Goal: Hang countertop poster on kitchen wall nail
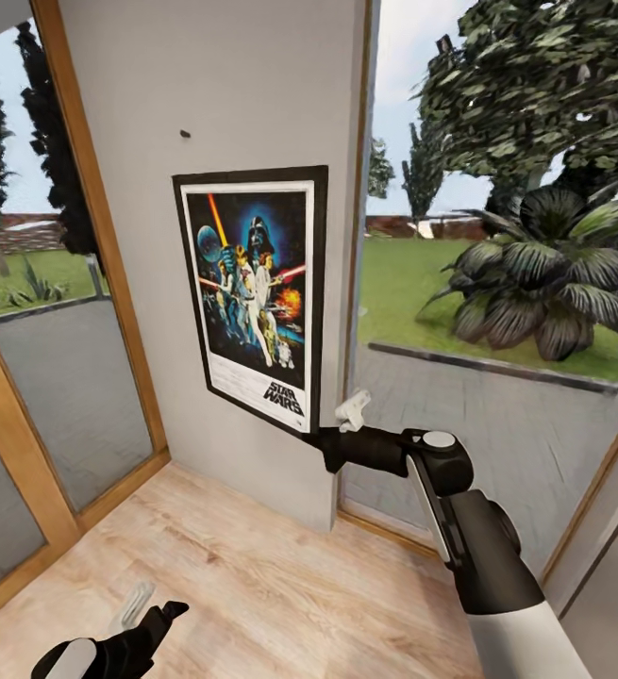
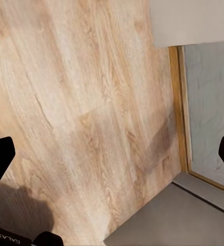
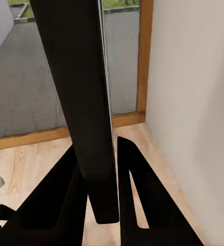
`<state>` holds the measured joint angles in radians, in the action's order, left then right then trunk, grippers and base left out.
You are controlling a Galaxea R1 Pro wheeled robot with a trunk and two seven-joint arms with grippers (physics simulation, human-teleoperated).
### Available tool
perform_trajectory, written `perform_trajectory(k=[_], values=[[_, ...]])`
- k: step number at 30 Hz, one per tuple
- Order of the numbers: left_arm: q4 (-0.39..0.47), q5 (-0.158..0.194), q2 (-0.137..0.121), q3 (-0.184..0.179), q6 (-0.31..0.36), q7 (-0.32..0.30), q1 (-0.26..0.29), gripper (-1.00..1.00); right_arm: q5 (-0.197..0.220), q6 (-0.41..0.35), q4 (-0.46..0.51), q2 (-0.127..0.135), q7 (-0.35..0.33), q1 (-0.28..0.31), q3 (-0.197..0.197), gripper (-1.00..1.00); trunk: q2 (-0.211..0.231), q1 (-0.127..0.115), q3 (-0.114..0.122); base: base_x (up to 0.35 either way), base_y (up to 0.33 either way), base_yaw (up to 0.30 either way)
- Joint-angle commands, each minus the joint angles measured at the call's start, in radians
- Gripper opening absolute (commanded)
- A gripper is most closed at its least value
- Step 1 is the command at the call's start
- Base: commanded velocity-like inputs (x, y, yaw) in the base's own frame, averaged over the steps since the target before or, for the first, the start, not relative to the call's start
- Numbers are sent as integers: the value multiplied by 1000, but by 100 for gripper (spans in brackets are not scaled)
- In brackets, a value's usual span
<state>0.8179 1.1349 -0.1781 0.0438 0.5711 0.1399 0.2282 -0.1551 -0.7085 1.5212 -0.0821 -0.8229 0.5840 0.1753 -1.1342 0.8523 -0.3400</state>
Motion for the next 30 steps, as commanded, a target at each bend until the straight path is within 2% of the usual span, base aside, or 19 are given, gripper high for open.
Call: perform_trajectory(k=[1,7,17,19,22,24,30], values=[[2,10,0,1,5,8,0,100,-8,-4,2,-1,-11,1,-1,-100,-1,0,-1,77,0,0],[2,10,0,3,4,9,-1,100,-10,-2,14,1,-12,-4,-1,-100,-1,0,-1,110,106,0],[2,14,-1,8,5,8,-1,100,-10,-3,34,1,-12,-6,0,-100,-1,0,-1,208,253,0],[1,37,1,45,12,15,-1,100,-10,-4,36,1,-14,-6,0,-100,-1,0,-1,77,113,0],[5,47,3,89,17,18,-1,100,-10,-4,37,1,-14,-6,0,-100,-1,0,-1,32,46,0],[8,46,5,93,18,18,-1,100,-10,-4,37,1,-14,-6,0,-100,-1,0,-1,11,17,0],[12,43,4,99,19,19,-1,100,-11,-5,37,0,-13,-6,0,-100,41,-23,18,4,6,0]])
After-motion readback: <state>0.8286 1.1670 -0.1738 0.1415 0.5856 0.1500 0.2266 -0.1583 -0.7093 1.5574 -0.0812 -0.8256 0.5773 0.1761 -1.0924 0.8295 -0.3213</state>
